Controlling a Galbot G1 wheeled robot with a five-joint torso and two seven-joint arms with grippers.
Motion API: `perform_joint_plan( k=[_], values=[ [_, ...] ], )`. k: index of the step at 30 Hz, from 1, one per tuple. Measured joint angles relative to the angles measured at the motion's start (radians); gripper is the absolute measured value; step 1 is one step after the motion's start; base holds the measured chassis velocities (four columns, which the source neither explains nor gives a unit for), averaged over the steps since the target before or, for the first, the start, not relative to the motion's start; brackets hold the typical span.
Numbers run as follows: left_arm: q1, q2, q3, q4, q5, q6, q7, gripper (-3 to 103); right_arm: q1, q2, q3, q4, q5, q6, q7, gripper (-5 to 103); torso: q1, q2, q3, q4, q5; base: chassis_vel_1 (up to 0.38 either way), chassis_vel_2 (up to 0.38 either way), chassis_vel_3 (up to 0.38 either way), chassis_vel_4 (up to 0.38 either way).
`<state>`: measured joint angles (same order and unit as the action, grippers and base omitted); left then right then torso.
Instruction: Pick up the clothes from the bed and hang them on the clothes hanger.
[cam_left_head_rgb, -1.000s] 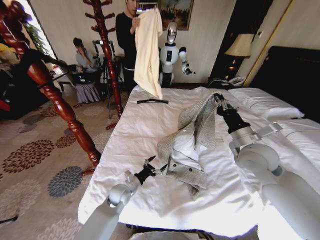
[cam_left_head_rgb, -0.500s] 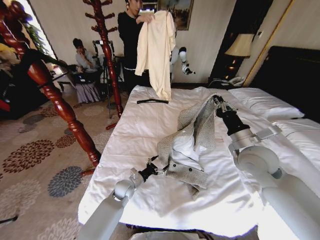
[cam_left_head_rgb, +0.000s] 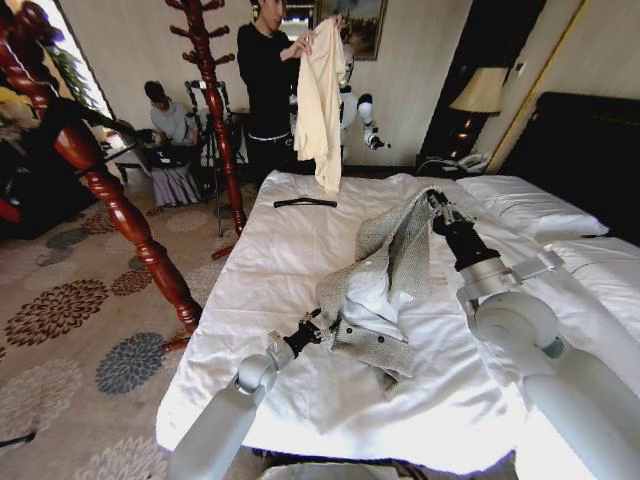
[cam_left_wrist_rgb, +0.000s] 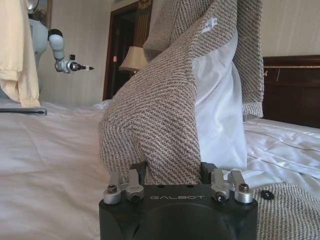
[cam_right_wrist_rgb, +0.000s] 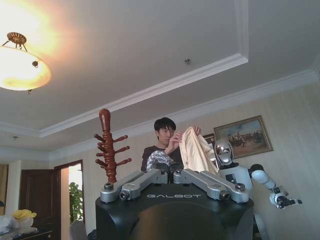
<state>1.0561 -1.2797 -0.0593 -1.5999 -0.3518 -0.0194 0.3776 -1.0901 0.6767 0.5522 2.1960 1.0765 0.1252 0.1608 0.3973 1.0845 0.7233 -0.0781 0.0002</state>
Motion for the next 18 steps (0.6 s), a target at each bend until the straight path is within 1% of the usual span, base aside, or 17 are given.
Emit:
perform_joint_plan(
  k=[1, 3, 5, 7, 8, 10, 12, 14, 15, 16, 17, 18],
  values=[
    [0.001, 0.007, -0.007, -0.004, 0.0, -0.001, -0.003, 52, 0.0, 0.002, -0.001, 0.0, -0.001, 0.0, 0.0, 1, 0.0, 0.0, 0.0, 0.0, 0.0, 0.0, 0.0, 0.0, 0.0],
    [0.001, 0.012, -0.012, -0.007, 0.0, -0.002, -0.005, 52, 0.001, 0.002, -0.002, 0.0, -0.002, 0.001, 0.0, 1, 0.0, 0.0, 0.0, 0.0, 0.0, 0.0, 0.0, 0.0, 0.0],
    [0.002, 0.02, -0.022, -0.017, -0.003, -0.004, -0.011, 41, 0.002, 0.002, -0.002, -0.001, -0.002, 0.001, 0.0, 1, 0.0, 0.0, 0.0, 0.0, 0.0, 0.0, 0.0, 0.0, 0.0],
    [0.001, 0.042, -0.028, -0.039, -0.018, -0.005, -0.024, 30, 0.003, -0.005, -0.001, -0.001, 0.0, 0.003, -0.001, 1, 0.0, 0.0, 0.0, 0.0, -0.0001, 0.0, 0.0, 0.0, 0.0],
    [0.001, 0.042, -0.028, -0.039, -0.018, -0.005, -0.024, 30, 0.003, -0.005, -0.001, -0.001, 0.0, 0.003, -0.001, 1, 0.0, 0.0, 0.0, 0.0, -0.0001, 0.0, 0.0, 0.0, 0.0],
    [-0.006, 0.074, -0.036, -0.062, -0.038, -0.005, -0.041, 19, 0.004, -0.018, 0.003, 0.001, 0.005, 0.004, -0.001, 1, 0.0, 0.0, 0.0, 0.0, -0.0001, 0.0, 0.0, 0.0, 0.0],
    [-0.01, 0.085, -0.041, -0.07, -0.048, -0.005, -0.049, 19, 0.004, -0.023, 0.006, 0.003, 0.008, 0.005, 0.0, 1, 0.0, 0.0, 0.0, 0.0, -0.0001, 0.0, 0.0, 0.0, 0.0],
    [-0.016, 0.109, -0.061, -0.091, -0.072, -0.003, -0.067, 8, 0.006, -0.034, 0.013, 0.01, 0.02, 0.007, 0.001, 1, 0.0, 0.0, 0.0, -0.0001, -0.0002, 0.0, 0.0, 0.0, 0.0],
    [-0.016, 0.109, -0.061, -0.091, -0.072, -0.003, -0.067, 8, 0.006, -0.034, 0.013, 0.01, 0.02, 0.007, 0.001, 1, 0.0, 0.0, 0.0, -0.0001, -0.0002, 0.0, 0.0, 0.0, 0.0],
    [-0.018, 0.119, -0.077, -0.107, -0.087, 0.0, -0.075, 4, 0.007, -0.039, 0.018, 0.014, 0.026, 0.008, 0.001, 1, 0.0, 0.0, 0.0, 0.0, -0.0001, 0.0, 0.0, 0.0, 0.0],
    [-0.031, 0.146, -0.135, -0.186, -0.133, 0.024, -0.093, 2, 0.01, -0.053, 0.031, 0.026, 0.046, 0.012, 0.005, 1, 0.0, 0.0, 0.0, 0.0, -0.0003, 0.0, 0.0, 0.0, 0.0],
    [-0.039, 0.159, -0.161, -0.229, -0.161, 0.043, -0.102, 2, 0.011, -0.059, 0.038, 0.034, 0.056, 0.013, 0.008, 1, 0.0, 0.0, 0.0, -0.0001, -0.0002, 0.0, 0.0, 0.0, 0.0]
  ],
)
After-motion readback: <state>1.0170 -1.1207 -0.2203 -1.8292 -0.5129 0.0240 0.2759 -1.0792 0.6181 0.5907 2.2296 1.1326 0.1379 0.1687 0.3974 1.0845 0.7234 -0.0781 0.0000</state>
